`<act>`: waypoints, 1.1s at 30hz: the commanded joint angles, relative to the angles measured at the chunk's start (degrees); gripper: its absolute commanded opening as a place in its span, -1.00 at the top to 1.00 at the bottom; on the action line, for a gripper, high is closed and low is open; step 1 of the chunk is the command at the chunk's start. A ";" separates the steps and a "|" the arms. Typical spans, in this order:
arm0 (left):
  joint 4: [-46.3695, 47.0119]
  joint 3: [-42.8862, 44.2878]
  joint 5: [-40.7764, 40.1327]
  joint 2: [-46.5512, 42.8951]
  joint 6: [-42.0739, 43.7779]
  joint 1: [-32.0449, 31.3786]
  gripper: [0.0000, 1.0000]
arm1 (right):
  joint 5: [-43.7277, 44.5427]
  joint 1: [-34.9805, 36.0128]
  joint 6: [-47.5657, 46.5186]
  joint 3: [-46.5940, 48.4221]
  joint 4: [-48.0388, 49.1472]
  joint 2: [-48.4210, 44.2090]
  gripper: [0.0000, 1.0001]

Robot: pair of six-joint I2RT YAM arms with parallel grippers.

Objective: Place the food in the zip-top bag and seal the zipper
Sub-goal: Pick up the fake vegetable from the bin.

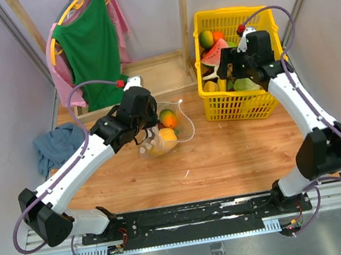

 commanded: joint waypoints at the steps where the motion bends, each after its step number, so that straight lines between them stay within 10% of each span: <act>1: 2.84 -0.62 0.67 -1.33 0.35 0.47 0.99 | -7.10 -3.85 4.90 2.83 6.85 5.20 -0.79; 11: 2.96 -0.12 2.02 -1.05 0.48 0.47 0.99 | -13.26 -7.64 7.77 9.48 12.40 19.15 -0.56; 33: 2.62 0.73 2.81 0.79 0.49 0.47 0.99 | -23.24 -7.56 7.22 7.77 15.31 23.11 0.68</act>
